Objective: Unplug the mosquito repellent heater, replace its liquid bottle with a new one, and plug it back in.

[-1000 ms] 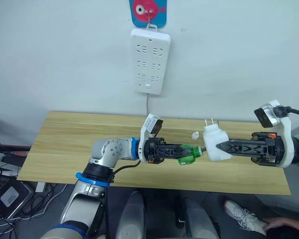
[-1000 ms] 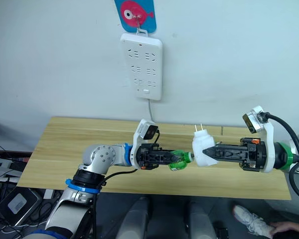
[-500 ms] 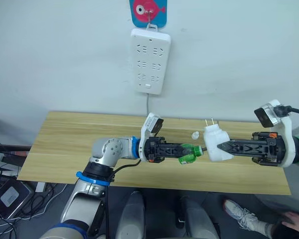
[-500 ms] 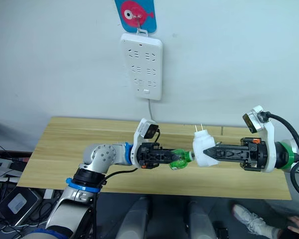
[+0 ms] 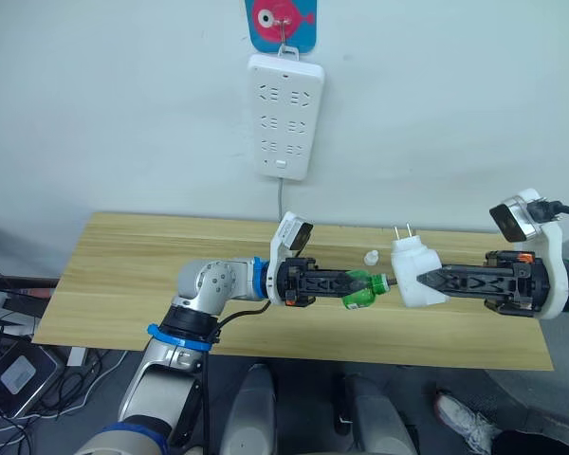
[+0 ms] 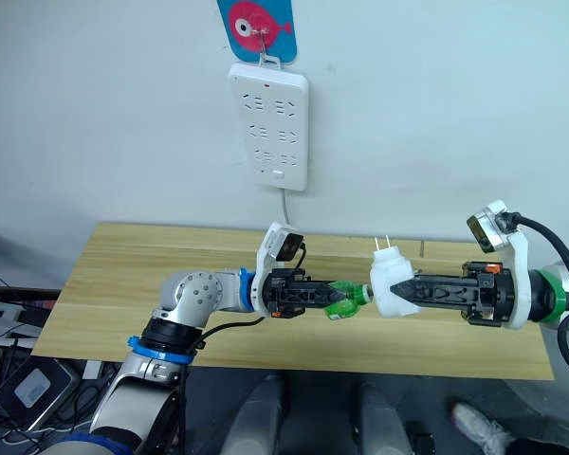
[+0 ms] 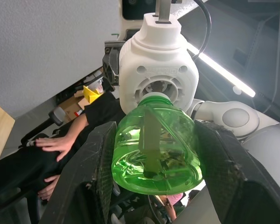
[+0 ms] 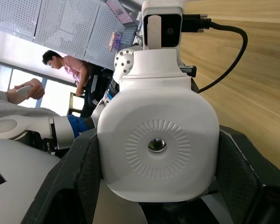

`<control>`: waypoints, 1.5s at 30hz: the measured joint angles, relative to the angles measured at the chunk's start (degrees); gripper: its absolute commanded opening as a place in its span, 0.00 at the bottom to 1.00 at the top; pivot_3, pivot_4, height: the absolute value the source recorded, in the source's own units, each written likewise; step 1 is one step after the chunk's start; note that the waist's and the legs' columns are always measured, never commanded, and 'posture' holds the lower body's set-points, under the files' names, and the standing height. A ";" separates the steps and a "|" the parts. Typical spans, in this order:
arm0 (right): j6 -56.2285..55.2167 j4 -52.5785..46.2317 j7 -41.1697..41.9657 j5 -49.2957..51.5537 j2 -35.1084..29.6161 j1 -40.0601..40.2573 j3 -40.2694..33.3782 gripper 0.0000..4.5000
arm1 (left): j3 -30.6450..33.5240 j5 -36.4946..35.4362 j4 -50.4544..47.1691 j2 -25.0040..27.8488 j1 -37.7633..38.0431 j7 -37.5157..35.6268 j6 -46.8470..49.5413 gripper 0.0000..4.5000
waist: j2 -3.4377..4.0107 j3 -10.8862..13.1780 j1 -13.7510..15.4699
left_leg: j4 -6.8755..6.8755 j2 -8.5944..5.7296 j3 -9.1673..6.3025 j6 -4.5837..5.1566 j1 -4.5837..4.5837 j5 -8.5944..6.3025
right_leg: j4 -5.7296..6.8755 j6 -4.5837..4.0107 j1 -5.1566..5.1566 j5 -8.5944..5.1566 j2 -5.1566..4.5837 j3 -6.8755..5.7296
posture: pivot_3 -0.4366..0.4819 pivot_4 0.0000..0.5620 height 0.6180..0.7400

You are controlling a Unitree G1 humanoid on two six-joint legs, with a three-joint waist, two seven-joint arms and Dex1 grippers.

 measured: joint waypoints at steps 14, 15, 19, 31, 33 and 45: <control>2.58 2.71 1.32 0.00 -1.99 -1.21 -0.41 0.66 | -0.66 0.00 -0.26 0.63 -0.07 -0.68 -0.06 0.50 | 0.00 0.00 0.01 | 0.00 0.00 0.00 0.00 0.00 0.00 | 0.00 0.00 0.00 0.00 0.00 0.00 | 0.68 0.51 1.00; 2.58 2.66 1.29 0.00 -1.92 -1.20 -0.35 0.66 | -0.66 0.00 -0.25 0.63 -0.07 -0.68 -0.06 0.50 | 0.00 0.00 0.01 | 0.00 0.00 0.00 0.00 0.00 0.00 | 0.00 0.00 0.00 0.00 0.00 0.00 | 0.68 0.51 1.00; 2.54 2.10 1.27 0.00 -1.87 -1.18 -0.24 0.66 | -0.66 0.00 -0.25 0.60 -0.08 -0.67 -0.07 0.50 | 0.00 0.00 0.02 | 0.00 0.00 0.00 0.00 0.00 0.00 | 0.00 0.00 0.00 0.00 0.00 0.00 | 0.69 0.51 1.00; 0.89 -0.05 0.01 0.00 -0.73 -1.03 0.97 0.66 | -0.65 0.00 -0.13 -0.08 -0.45 0.08 -0.30 0.50 | 0.00 0.00 0.01 | 0.00 0.00 0.00 0.00 0.00 0.00 | 0.00 0.00 -0.01 0.00 0.00 0.00 | 0.69 0.52 1.00; 0.37 -0.53 -0.47 0.00 -0.47 -1.04 1.01 0.66 | -0.65 0.00 -0.13 -0.07 -0.45 0.07 -0.30 0.50 | 0.00 0.00 0.02 | 0.00 0.00 0.00 0.00 0.00 0.00 | 0.00 0.00 0.00 0.00 0.00 0.00 | 0.69 0.52 1.00; -1.55 -3.03 -4.34 -0.05 0.75 -2.54 2.14 0.66 | -0.15 0.01 -0.17 0.26 -0.44 0.02 -0.28 0.50 | 0.00 0.00 0.01 | 0.00 0.00 0.00 0.00 0.00 0.00 | 0.01 0.00 0.00 0.00 0.00 -0.01 | 0.68 0.51 1.00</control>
